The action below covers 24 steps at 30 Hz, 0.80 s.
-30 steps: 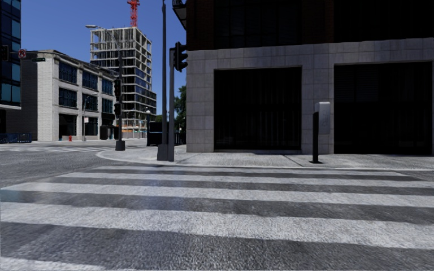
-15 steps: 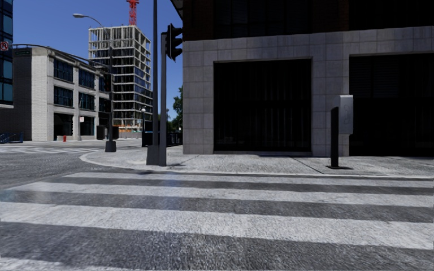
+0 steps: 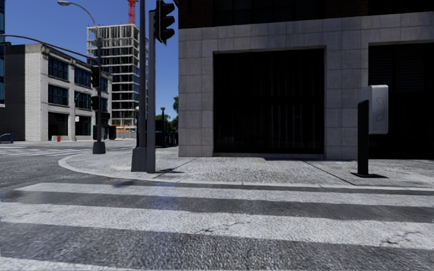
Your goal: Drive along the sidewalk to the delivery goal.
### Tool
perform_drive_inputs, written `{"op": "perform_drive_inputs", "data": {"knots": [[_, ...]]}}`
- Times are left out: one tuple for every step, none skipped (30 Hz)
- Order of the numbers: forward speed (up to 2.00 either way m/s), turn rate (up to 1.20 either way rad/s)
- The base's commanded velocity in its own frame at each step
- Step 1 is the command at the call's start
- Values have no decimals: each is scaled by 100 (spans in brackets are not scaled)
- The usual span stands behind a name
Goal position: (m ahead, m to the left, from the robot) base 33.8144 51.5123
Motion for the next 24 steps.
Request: {"op": "perform_drive_inputs", "data": {"knots": [[200, 0], [200, 0], [200, 0], [200, 0], [200, 0], [200, 0], [200, 0], [200, 0], [200, 0], [200, 0], [200, 0], [200, 0], [200, 0], [200, 0], [200, 0], [200, 0], [200, 0], [200, 0], [200, 0], [200, 0], [200, 0], [200, 0], [200, 0], [200, 0]]}}
